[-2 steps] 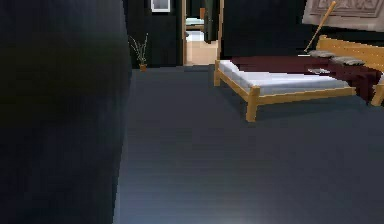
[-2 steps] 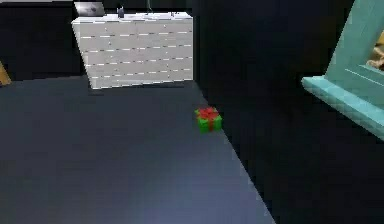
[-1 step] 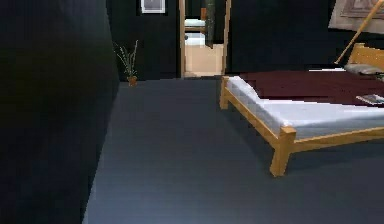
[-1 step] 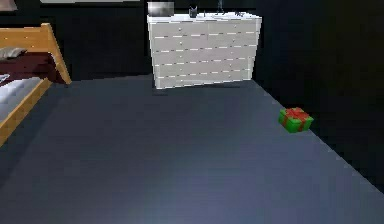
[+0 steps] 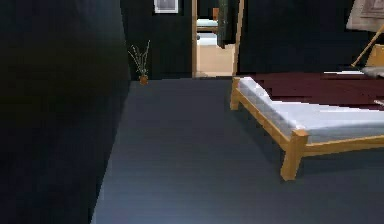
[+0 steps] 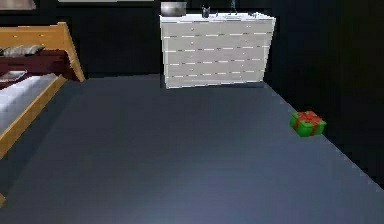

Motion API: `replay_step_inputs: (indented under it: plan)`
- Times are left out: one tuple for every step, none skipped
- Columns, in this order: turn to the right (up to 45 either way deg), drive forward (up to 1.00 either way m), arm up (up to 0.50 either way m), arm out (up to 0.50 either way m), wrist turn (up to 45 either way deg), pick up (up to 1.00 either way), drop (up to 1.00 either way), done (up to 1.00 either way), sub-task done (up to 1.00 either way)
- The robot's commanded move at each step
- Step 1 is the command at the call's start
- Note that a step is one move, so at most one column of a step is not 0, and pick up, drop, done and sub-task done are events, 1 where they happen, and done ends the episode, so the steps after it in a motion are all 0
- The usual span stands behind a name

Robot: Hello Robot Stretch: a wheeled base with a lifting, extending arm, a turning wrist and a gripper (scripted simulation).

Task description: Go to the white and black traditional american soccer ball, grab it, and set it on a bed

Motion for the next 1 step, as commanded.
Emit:
replay_step_inputs:
  plan:
    - [0.0,1.0,0.0,0.0,0.0,0.0,0.0,0.0,0.0]
